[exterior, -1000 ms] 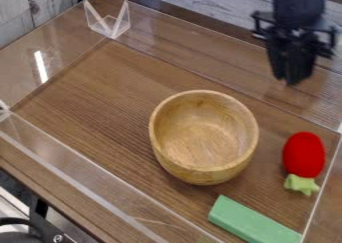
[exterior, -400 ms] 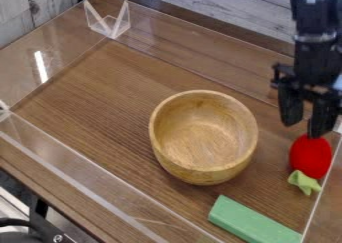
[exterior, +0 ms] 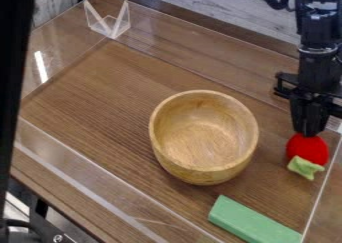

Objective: Move the red object to the right side of the table

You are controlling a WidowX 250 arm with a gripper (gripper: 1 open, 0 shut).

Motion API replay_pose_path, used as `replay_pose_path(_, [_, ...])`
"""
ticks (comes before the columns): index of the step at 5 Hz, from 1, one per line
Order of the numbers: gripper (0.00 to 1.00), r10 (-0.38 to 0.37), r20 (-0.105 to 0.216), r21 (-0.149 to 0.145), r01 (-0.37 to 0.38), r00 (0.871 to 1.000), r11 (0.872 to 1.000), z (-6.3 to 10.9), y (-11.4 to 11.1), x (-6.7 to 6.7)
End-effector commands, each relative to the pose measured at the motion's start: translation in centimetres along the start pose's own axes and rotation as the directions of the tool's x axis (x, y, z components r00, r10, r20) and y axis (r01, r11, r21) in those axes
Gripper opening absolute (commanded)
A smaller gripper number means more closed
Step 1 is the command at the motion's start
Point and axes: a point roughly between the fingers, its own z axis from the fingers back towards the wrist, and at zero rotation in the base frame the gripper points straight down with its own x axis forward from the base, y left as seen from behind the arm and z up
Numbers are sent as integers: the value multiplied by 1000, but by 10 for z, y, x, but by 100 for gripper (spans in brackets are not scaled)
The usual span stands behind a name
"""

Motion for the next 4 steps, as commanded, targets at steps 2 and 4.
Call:
replay_pose_path(2, [100, -68, 20, 19, 68, 997, 998, 15, -19, 5])
replay_pose_path(4, [0, -176, -37, 29, 177, 984, 984, 16, -27, 0])
